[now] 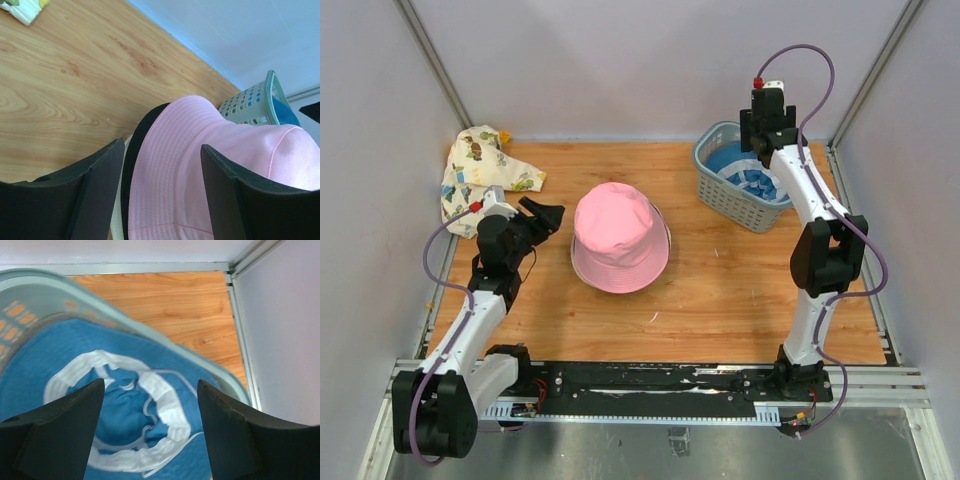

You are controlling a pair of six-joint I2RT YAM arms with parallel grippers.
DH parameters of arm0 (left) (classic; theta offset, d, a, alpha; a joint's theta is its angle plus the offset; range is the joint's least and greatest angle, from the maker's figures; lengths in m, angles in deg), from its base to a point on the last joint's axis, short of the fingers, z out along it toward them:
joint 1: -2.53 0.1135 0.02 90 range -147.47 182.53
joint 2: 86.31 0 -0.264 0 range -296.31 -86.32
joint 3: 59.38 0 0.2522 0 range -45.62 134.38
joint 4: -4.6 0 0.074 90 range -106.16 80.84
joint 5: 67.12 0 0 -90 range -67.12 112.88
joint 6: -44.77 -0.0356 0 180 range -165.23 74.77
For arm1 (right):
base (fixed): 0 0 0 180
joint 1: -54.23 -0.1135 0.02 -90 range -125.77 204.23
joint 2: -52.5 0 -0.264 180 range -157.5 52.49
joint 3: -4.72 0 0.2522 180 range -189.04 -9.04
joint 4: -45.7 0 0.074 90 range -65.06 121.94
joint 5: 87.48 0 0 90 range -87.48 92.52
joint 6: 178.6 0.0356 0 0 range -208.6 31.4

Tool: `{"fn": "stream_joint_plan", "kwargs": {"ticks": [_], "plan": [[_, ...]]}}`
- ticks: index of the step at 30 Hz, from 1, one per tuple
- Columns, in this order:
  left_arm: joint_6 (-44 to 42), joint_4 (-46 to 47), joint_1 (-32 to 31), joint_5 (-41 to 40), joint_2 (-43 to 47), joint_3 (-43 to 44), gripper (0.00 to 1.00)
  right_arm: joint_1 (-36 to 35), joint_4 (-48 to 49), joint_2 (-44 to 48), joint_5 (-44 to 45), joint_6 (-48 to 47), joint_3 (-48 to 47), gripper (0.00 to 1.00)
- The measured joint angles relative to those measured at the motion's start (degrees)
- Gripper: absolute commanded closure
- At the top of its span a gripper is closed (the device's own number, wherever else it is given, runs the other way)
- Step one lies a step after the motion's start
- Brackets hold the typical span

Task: Stack the hats
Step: Pick up the hat from the bin.

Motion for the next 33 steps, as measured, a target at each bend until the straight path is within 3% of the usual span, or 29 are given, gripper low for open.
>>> {"fn": "stream_joint_plan", "kwargs": {"ticks": [11, 25, 33], "plan": [[1.0, 3.7, -2.3, 0.2, -3.8, 0.0, 0.33, 4.8, -1.3, -7.2, -0.6, -1.6, -4.1, 0.25], [1.3, 4.5, -2.5, 0.2, -3.8, 0.0, 0.34, 5.7, -0.3, -7.5, -4.2, -1.6, -2.8, 0.27], [1.3, 4.5, -2.5, 0.2, -3.8, 0.0, 0.34, 6.4, -0.4, -8.4, -5.2, -1.4, -2.8, 0.44]]}}
